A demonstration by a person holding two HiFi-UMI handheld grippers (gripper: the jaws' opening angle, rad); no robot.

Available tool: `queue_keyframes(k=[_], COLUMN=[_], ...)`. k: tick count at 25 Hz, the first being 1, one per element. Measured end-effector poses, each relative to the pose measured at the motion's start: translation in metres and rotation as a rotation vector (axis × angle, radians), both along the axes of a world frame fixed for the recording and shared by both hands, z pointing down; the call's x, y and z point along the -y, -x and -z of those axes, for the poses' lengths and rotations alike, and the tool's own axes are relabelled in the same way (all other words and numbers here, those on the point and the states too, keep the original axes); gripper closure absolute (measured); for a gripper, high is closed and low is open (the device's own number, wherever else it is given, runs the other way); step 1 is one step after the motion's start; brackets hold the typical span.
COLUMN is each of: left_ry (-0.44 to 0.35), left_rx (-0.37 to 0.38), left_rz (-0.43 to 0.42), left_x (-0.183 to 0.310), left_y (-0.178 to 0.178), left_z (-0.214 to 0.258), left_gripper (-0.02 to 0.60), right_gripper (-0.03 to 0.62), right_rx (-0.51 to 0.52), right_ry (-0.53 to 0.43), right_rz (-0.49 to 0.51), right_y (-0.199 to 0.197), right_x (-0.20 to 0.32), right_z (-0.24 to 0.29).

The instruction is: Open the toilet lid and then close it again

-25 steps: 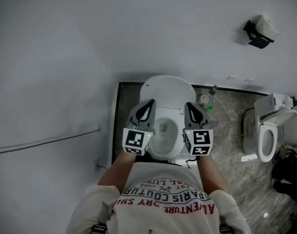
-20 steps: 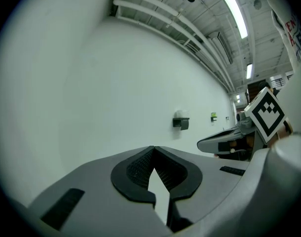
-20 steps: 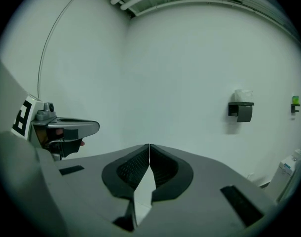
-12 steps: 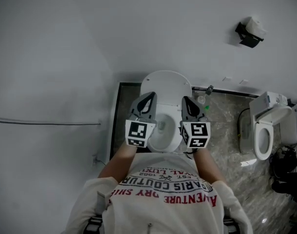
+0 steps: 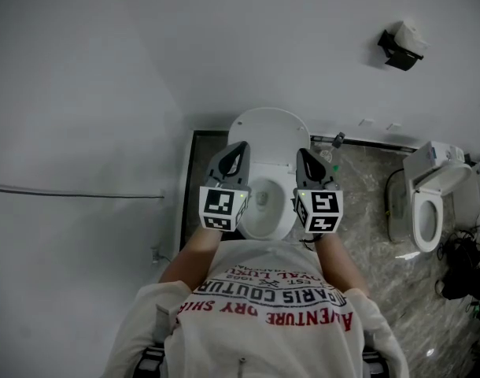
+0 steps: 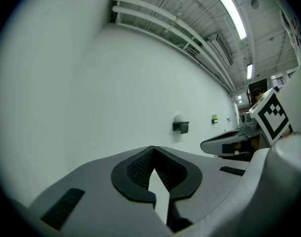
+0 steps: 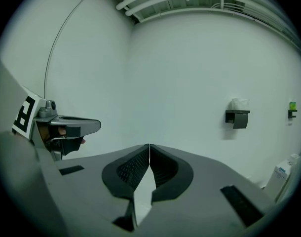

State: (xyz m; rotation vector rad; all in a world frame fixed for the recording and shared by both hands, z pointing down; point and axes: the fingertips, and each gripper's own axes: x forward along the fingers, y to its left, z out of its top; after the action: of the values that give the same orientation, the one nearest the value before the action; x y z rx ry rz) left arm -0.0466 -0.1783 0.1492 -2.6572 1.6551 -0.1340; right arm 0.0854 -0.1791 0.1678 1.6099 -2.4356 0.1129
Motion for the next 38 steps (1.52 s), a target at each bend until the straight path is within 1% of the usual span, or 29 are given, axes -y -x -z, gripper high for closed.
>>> queue_keyframes(k=[5,12,15,17,20,23,32,36,38], left_ry=[-0.002,0.039,0.068,0.084,0.122,0.160,0.221,0.271,0.294], left_rx=[-0.011,-0.025,-0.033,-0.026,0.015,0.070,0.158,0.232,0.267], left_rz=[-0.007,-0.011,-0.005,0.001,-0.019,-0.045,-0.097,-0.141,-0.154], left_x=[0.000,0.014,0.029,0.031,0.034,0.048,0.112,0.141,0.156], left_y=[-0.001,-0.003,-0.002,-0.003,-0.008,-0.013,-0.018,-0.018,-0.015], left_z=[-0.004,-0.013,-0.020,-0.028,-0.046,-0.062,-0.112,-0.141,-0.155], left_gripper=[0.577,0.575,0.577,0.575,0.575,0.575,0.575,0.575,0.575], right_gripper=[0.577,0.577,0.577,0.577,0.577,0.577,0.576,0.576,0.576], right_rx=[-0.002,-0.008,-0.012,-0.022,-0.055,-0.094,-0.126,-0.170,-0.193], right_ry=[0.010,0.029,0.062,0.101,0.155,0.180,0.237,0.249,0.268], right_rz=[-0.003,0.015,0.033,0.072,0.135,0.162,0.177,0.170,0.182], right_y=[-0.001,-0.001,-0.001,0.002,0.006,0.008,0.017,0.013,0.013], right_x=[-0.001,0.010,0.022,0.024,0.028,0.041,0.107,0.141,0.156], right_z=[-0.006,-0.016,-0.026,-0.036,-0.052,-0.064,-0.106,-0.121,-0.129])
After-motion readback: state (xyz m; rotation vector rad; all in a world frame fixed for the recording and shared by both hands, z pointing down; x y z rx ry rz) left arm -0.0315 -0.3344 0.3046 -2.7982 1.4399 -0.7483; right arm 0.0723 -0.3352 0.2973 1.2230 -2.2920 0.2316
